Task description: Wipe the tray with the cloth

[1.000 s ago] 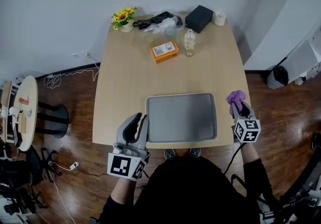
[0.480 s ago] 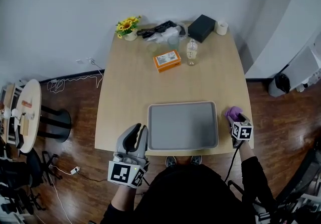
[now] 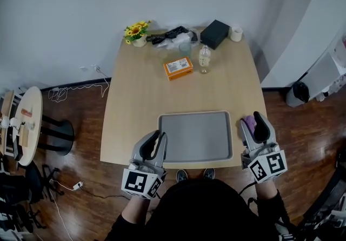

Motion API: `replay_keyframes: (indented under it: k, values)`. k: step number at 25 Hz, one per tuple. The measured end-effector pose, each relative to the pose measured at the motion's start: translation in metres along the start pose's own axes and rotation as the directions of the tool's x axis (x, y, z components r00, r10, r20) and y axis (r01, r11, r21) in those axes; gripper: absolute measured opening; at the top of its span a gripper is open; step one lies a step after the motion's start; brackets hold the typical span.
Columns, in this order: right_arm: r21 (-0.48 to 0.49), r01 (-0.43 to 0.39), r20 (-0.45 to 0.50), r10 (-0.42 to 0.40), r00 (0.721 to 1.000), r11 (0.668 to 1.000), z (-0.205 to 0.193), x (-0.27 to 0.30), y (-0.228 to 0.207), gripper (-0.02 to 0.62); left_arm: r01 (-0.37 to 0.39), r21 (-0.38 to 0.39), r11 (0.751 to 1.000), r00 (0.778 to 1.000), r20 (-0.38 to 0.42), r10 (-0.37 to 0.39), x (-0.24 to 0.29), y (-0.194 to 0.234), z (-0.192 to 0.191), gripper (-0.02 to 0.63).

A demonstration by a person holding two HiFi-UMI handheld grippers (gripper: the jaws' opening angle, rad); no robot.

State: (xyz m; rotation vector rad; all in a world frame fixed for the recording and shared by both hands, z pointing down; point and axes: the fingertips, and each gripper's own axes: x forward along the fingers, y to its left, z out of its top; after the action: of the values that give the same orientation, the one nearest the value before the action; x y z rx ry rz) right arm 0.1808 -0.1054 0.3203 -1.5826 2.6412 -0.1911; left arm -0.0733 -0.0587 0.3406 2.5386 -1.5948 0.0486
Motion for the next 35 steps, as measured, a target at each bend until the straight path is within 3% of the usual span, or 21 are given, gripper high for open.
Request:
replay_keyframes:
  k: [2, 5, 13, 35]
  values:
    - [-0.033, -0.065, 0.048, 0.067, 0.997, 0.997, 0.019, -0.003, 0.03, 0.213, 0.01, 0.0, 1.0, 1.0, -0.001, -0.01, 0.0, -0.004, 0.0, 0.043]
    - [-0.082, -0.097, 0.073, 0.103, 0.992, 0.992, 0.031, -0.005, 0.052, 0.213, 0.019, 0.002, 1.0, 1.0, -0.009, -0.019, -0.003, -0.006, -0.002, 0.043]
    - [-0.105, -0.093, 0.035, 0.097, 0.995, 0.99, 0.029, -0.001, 0.055, 0.192, -0.014, -0.006, 1.0, 1.0, -0.016, 0.014, -0.012, 0.005, -0.003, 0.041]
    - [-0.115, -0.104, 0.016, 0.106, 0.994, 0.988, 0.026, 0.001, 0.064, 0.175, -0.007, 0.002, 1.0, 1.0, -0.018, 0.007, -0.014, 0.008, -0.001, 0.041]
